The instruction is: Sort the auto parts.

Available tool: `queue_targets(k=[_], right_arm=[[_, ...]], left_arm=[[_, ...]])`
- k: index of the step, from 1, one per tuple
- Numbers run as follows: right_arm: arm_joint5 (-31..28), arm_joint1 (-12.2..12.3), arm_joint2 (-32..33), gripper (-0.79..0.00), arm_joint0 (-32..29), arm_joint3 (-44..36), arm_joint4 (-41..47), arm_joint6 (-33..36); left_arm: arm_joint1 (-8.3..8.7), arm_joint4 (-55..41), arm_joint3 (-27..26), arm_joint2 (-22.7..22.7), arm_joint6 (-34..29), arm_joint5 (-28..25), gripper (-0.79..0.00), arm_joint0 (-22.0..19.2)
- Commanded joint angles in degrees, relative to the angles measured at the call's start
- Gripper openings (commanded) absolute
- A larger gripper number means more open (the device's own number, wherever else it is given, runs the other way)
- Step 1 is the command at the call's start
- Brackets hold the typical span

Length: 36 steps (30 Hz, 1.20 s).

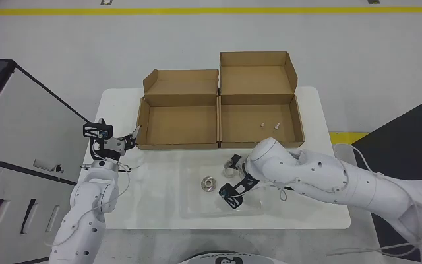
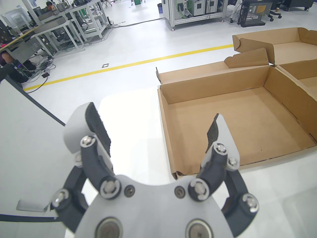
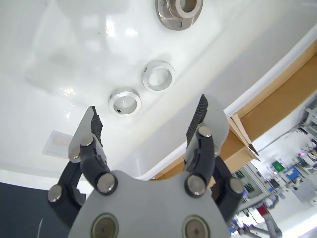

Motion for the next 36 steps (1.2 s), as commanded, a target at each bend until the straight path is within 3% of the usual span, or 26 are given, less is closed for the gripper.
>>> queue_targets(k=[1,15,19,24,31,33,36], right_arm=[[0.0,0.0,0.0,0.000,0.2,-0.2,0.6,0.0],[0.0,-0.3,0.0,-0.003,-0.5,-1.1,-1.9,0.0],[0.0,-0.3,0.0,-0.139,-0.5,-1.1,-1.9,0.0],[0.0,-0.3,0.0,-0.225,-0.5,-1.1,-1.9,0.0],[0.0,-0.4,0.0,-0.249,-0.9,-2.1,-2.7,0.0],[0.0,-0.6,0.0,-0.203,-0.3,-1.9,-1.0,-0.5],[0.0,-0.7,0.0,-0.194,1.1,-1.0,1.9,-2.2]], left_arm=[[0.00,0.0,0.0,0.0,0.0,0.0,0.000,0.0],[0.00,0.0,0.0,0.0,0.0,0.0,0.000,0.0],[0.00,0.0,0.0,0.0,0.0,0.0,0.000,0.0],[0.00,0.0,0.0,0.0,0.0,0.0,0.000,0.0],[0.00,0.0,0.0,0.0,0.0,0.0,0.000,0.0],[0.00,0.0,0.0,0.0,0.0,0.0,0.000,0.0],[0.00,0.0,0.0,0.0,0.0,0.0,0.000,0.0]])
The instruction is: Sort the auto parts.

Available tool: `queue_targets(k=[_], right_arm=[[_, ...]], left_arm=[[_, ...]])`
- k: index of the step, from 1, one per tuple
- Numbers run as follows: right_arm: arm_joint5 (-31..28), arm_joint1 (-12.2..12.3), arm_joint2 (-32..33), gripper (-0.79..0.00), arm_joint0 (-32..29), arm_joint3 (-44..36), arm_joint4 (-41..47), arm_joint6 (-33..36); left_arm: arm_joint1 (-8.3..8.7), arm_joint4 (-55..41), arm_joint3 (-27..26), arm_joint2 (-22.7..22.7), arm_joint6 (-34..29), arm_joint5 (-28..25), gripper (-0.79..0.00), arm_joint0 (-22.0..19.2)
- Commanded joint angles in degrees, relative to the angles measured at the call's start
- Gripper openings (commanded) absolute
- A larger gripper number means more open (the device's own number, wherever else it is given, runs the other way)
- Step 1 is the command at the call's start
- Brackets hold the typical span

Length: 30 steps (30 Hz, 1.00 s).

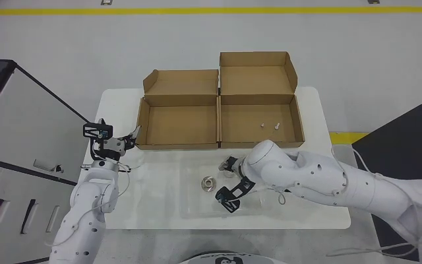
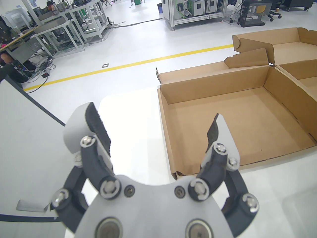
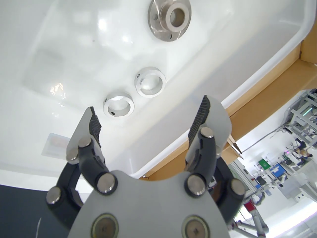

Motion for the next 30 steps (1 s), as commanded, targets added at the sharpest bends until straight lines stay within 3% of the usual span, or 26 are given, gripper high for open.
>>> queue_targets(k=[1,17,25,30], right_arm=[[0.0,-0.1,0.0,-0.203,0.5,0.4,1.3,-0.3],[0.0,-0.6,0.0,-0.249,-1.4,3.6,2.6,1.9],[0.0,-0.8,0.0,-0.200,-1.3,5.5,4.0,1.9],[0.0,-0.4,0.0,-0.212,-1.2,6.4,3.5,1.9]], left_arm=[[0.00,0.0,0.0,0.0,0.0,0.0,0.000,0.0],[0.00,0.0,0.0,0.0,0.0,0.0,0.000,0.0],[0.00,0.0,0.0,0.0,0.0,0.0,0.000,0.0],[0.00,0.0,0.0,0.0,0.0,0.0,0.000,0.0]])
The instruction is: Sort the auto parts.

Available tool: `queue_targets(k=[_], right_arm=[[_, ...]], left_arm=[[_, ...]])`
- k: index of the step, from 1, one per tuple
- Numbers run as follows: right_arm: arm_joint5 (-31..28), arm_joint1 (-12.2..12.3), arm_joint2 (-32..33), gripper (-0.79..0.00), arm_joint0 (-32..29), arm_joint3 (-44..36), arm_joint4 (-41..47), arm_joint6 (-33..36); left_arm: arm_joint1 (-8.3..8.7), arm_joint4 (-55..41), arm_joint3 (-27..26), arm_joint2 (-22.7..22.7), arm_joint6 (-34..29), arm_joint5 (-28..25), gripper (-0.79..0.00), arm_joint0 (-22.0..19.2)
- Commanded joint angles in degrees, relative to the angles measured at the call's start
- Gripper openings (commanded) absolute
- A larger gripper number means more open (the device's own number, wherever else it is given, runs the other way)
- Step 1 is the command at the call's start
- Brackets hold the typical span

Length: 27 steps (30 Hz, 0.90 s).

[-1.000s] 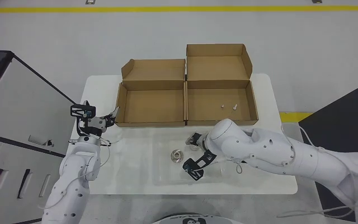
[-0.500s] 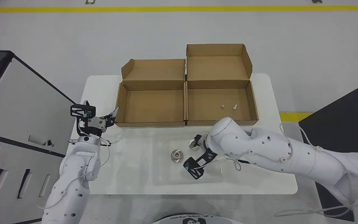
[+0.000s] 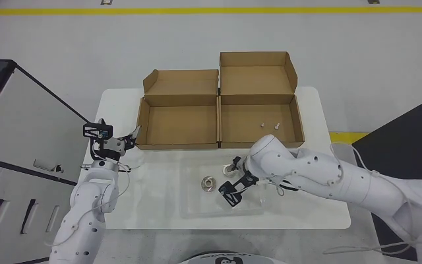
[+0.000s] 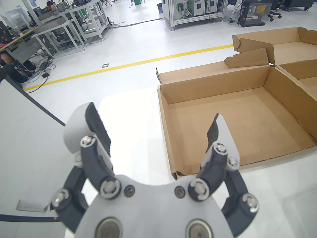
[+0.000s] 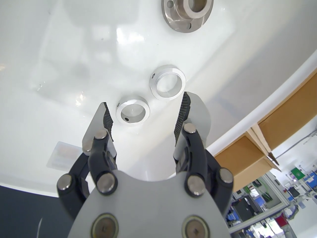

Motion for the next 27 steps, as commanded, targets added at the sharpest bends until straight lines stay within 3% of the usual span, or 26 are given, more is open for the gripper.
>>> queue_targets(k=[1,11,27], right_arm=[[0.0,0.2,0.0,-0.209,0.1,0.0,-0.2,0.0],[0.0,0.2,0.0,-0.259,-0.5,0.0,-5.0,0.0],[0.0,-1.3,0.0,-0.259,-1.9,0.9,-9.7,0.0]], left_arm=[[0.00,0.0,0.0,0.0,0.0,0.0,0.000,0.0],[0.00,0.0,0.0,0.0,0.0,0.0,0.000,0.0],[0.00,0.0,0.0,0.0,0.0,0.0,0.000,0.0]])
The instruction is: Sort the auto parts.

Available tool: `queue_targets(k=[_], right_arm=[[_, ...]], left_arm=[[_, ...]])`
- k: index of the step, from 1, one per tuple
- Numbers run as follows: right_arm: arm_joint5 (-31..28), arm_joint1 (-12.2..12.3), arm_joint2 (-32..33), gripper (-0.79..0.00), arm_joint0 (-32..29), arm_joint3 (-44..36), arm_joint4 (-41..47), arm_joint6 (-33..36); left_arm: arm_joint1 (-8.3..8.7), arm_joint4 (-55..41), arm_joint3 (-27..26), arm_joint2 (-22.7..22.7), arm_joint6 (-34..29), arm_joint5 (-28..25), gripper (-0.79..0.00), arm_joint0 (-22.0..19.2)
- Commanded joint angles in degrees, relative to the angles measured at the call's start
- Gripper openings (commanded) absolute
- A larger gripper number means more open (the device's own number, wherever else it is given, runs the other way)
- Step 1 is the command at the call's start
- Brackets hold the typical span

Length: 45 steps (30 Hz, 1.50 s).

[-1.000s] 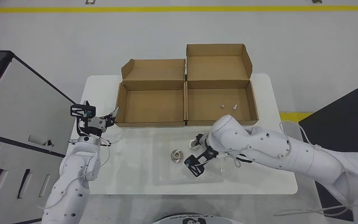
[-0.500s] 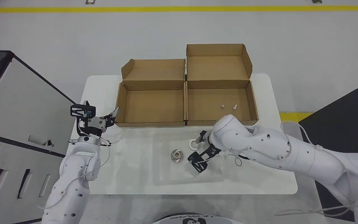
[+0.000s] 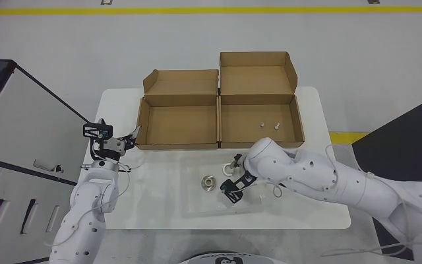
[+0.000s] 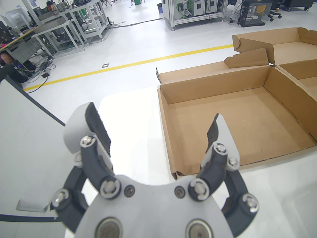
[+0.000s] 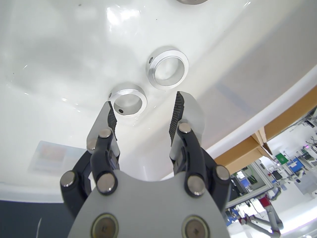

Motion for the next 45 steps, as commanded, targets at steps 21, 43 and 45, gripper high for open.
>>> queue_targets(k=[21,43,45], right_arm=[[0.0,-0.8,0.0,-0.409,-2.0,0.9,-5.6,0.0],[0.0,-0.8,0.0,-0.363,-2.9,-1.6,-1.2,0.0],[0.0,-0.7,0.0,-0.345,-3.1,-1.7,-1.2,0.0]], left_arm=[[0.00,0.0,0.0,0.0,0.0,0.0,0.000,0.0],[0.00,0.0,0.0,0.0,0.0,0.0,0.000,0.0],[0.00,0.0,0.0,0.0,0.0,0.0,0.000,0.0]])
